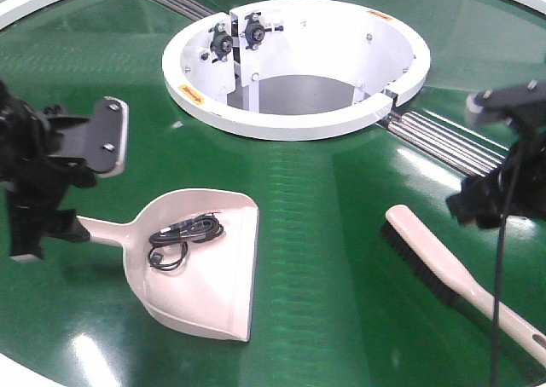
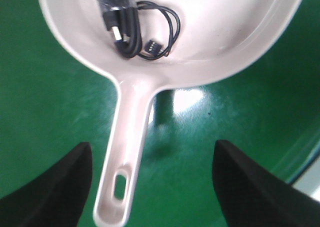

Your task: Clean and inspect green conveyor with broom and dustpan

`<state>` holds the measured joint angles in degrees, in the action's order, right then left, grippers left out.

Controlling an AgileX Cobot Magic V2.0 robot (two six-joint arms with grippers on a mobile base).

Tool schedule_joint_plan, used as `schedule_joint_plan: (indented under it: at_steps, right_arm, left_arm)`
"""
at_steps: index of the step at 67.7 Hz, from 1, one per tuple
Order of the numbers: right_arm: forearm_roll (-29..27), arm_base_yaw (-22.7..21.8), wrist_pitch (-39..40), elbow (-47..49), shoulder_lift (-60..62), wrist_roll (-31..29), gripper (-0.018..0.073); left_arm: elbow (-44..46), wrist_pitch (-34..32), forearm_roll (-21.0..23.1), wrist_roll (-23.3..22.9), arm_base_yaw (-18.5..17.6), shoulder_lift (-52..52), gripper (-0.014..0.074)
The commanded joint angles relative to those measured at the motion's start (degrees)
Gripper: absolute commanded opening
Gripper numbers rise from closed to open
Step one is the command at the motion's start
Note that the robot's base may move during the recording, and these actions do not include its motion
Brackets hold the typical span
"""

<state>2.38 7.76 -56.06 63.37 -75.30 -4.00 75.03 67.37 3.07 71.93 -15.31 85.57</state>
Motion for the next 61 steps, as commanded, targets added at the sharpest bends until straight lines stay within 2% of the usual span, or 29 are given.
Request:
schedule_joint_plan:
  at_steps: [1,6,15,30,39,43,61]
  right_arm:
    - [-2.05,-0.02,9.36,1.28,6.06,-0.35,0.0508]
    - [-2.81,-0.02,13.57,1.28,9.59,-0.35,0.0508]
    - [-2.38,-0.02,16.46,1.13,16.03,-0.41,0.0508]
    - [-2.81,-0.02,17.02,1.13,26.63,-1.48,0.0508]
    - [-5.11,0.04,18.29,0.69,32.03,-3.0,0.0508]
    - [-6.1,0.04,21.17,-1.75,34.61,-3.86,0.0508]
    - [-5.13,0.04,37.48,-25.79,51.21,-4.06,0.0508]
  left_arm:
    - [1.57,0.32,1.83,-1.08,-0.38,-7.63,0.0487]
    - [1.57,0.08,3.26,-4.24,-0.38,-11.56,0.0483]
    - [1.57,-4.98,3.56,-19.4,-0.38,-18.18,0.0481]
    - [1.57,-15.22,3.56,-36.78,-0.43,-28.99,0.0481]
    - [-1.72,-22.31,3.56,-43.29,-0.47,-35.42,0.0481]
    - [-5.05,-25.64,3.56,-44.21,-0.49,-38.79,0.0481]
    - [-32.26,-45.14,4.34,-49.04,-0.49,-59.15,0.0481]
